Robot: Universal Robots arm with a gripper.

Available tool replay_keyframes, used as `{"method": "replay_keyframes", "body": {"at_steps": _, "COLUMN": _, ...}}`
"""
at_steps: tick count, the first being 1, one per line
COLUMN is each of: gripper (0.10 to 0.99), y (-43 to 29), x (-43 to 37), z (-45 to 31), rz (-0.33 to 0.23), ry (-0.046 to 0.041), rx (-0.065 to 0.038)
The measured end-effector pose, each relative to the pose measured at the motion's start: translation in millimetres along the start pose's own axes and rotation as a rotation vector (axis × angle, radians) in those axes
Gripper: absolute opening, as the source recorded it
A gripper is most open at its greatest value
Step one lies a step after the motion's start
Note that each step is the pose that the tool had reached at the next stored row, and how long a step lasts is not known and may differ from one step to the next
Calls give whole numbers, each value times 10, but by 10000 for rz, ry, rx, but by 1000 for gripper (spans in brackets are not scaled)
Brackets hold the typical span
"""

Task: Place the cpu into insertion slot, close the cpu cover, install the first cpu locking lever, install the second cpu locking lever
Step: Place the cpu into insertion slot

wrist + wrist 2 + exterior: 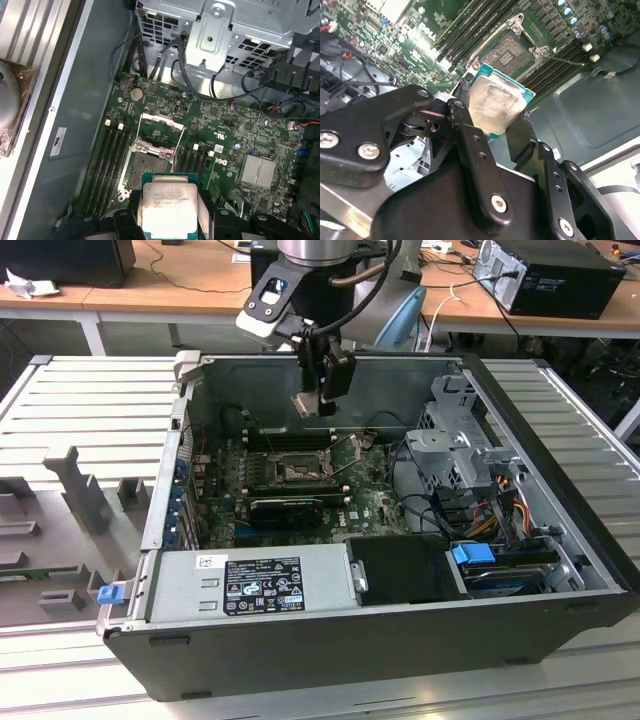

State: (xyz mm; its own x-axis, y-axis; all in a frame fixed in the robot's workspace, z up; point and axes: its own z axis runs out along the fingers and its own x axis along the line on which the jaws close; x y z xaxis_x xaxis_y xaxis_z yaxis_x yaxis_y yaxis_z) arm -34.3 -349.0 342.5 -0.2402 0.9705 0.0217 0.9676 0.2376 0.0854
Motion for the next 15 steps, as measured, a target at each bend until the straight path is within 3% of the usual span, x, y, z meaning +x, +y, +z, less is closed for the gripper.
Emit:
{"method": "replay_keyframes", "body": {"at_steps": 4, "gripper": 529, "y": -2, "x": -1, "z": 27, "rz": 820, "ry": -71, "rx": -17}}
{"method": "replay_keyframes", "body": {"at_steps": 9, "gripper": 529, "y": -4, "x": -1, "z": 46, "rz": 1261, "ry": -107, "rx": -28}}
{"method": "replay_keyframes", "body": {"at_steps": 13, "gripper": 529, "y": -15, "x": -4, "z": 173, "rz": 1353, "ry": -116, "rx": -29}}
{"method": "replay_keyframes", "body": {"at_steps": 15, "gripper": 529, "y": -16, "x": -3, "z": 192, "rz": 1491, "ry": -127, "rx": -25}}
